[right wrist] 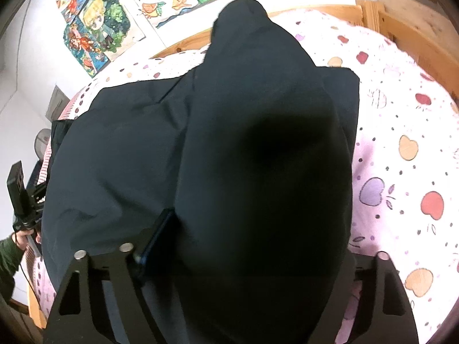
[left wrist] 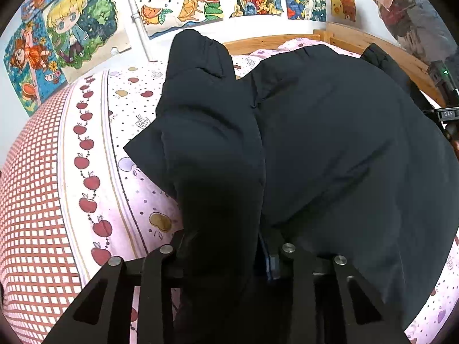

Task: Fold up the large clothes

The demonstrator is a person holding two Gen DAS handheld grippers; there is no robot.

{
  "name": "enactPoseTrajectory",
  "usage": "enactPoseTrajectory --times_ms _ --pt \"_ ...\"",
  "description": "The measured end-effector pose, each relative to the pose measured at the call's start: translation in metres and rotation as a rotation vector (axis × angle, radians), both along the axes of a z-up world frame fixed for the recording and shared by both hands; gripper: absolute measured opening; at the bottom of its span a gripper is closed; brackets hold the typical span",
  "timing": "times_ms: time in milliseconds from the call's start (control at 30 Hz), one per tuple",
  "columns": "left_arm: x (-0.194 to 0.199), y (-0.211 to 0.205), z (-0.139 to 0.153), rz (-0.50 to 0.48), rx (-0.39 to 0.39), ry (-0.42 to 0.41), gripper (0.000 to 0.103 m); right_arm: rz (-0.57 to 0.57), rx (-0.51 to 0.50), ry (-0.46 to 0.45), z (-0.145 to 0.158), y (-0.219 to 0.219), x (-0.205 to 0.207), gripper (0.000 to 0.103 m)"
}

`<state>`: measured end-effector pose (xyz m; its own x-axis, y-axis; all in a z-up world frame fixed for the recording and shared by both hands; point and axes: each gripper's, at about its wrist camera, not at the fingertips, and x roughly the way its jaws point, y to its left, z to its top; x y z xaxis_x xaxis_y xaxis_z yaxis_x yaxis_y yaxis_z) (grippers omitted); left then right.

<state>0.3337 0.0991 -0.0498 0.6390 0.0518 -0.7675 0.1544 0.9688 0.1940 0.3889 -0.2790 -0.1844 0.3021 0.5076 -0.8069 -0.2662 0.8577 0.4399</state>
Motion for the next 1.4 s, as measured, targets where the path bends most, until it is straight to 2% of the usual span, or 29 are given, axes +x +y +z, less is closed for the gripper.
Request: enactPoseTrajectory --times_ms 133,300,433,533,633,733,867,1000,1133,1300,1400 --pt "-0.006 -0.001 0.002 0.012 0.039 -0.024 0.025 0.008 -0.019 -0.021 0.01 0.002 -0.007 0.051" --pt "-0.019 -0.008 0.008 0.033 0.1 -0.077 0.019 0.015 -0.088 -0.073 0.024 0.01 -0.018 0.037" --pt "-0.043 -0.031 0.006 -0.003 0.248 -0.152 0.017 0.012 -0.109 -0.113 0.036 0.01 -0.033 0.028" --pt "-0.061 -0.042 0.009 -0.022 0.309 -0.205 0.015 -0.006 -0.118 -0.148 0.049 0.012 -0.043 0.021" --pt "-0.071 -0.032 0.028 0.003 0.226 -0.226 0.013 0.002 -0.126 -0.205 0.071 0.013 -0.051 0.018" --pt "-0.086 -0.017 0.053 0.028 0.138 -0.25 0.012 -0.014 -0.088 -0.25 0.1 0.007 -0.058 0.017" --pt "-0.11 -0.005 0.082 0.042 0.117 -0.289 0.012 -0.002 -0.041 -0.314 0.141 0.002 -0.067 0.016" --pt "-0.122 0.012 0.107 0.092 0.055 -0.286 0.012 0.019 -0.015 -0.296 0.161 0.013 -0.068 0.016" --pt "-0.13 0.03 0.108 0.133 0.021 -0.251 0.011 0.036 0.0 -0.22 0.151 0.025 -0.064 0.016" --pt "-0.124 0.041 0.072 0.15 0.015 -0.151 0.012 0.046 -0.02 -0.134 0.117 0.034 -0.053 0.016" --pt "-0.113 0.046 0.061 0.157 0.014 -0.141 0.012 0.03 -0.027 -0.112 0.102 0.044 -0.041 0.017"
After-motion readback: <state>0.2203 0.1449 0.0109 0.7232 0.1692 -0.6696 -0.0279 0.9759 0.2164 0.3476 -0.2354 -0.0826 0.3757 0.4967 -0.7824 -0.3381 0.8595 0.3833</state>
